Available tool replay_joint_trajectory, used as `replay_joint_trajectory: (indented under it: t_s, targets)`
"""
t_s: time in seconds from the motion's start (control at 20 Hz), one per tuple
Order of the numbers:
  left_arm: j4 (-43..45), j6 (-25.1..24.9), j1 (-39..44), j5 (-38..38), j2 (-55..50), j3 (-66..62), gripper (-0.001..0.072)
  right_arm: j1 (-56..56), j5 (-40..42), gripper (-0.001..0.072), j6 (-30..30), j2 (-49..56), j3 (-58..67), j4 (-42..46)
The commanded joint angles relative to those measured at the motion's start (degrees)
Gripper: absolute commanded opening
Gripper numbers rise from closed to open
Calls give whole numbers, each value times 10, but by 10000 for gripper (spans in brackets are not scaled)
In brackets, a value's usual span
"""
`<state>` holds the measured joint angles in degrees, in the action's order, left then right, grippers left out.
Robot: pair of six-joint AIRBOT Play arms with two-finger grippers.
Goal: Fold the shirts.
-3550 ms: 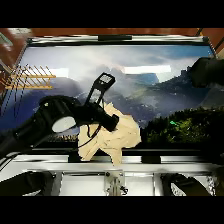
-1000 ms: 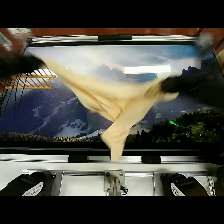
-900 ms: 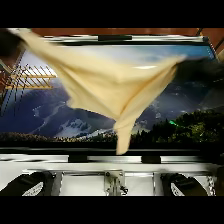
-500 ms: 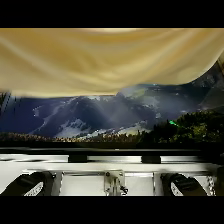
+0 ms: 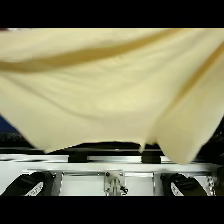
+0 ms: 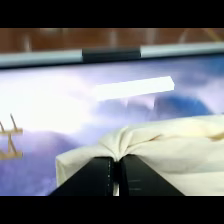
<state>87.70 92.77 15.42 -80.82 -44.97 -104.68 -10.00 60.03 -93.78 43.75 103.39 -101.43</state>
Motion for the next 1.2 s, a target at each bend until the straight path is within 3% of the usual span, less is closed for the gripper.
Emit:
replay_joint_trajectory:
  t_s: [0.0,0.1,0.25,0.5,0.7,0.85,1.0,1.05,1.1,1.15]
  targets:
    - [-2,1,0,-29,0,111,33,0,120,60,-2,42,1,61]
    - [0,11,-1,5,-6,192,33,0,178,60,-2,101,0,80]
    - [3,16,-2,81,-51,290,33,1,176,60,7,217,0,86]
    - [2,16,-6,246,-234,251,33,1,-9,61,64,424,0,87]
    - [0,16,-32,284,-375,147,33,1,-130,60,104,505,0,91]
    - [-43,16,-41,287,-451,128,33,1,-117,60,141,554,0,101]
    - [-111,16,-38,243,-515,128,38,1,-76,80,171,598,0,98]
    - [-140,15,-39,222,-530,128,161,1,-64,85,173,603,0,92]
    - [-157,15,-41,199,-539,127,424,1,-56,94,173,602,1,86]
    - [-159,16,-45,171,-541,124,655,3,-47,339,168,593,2,88]
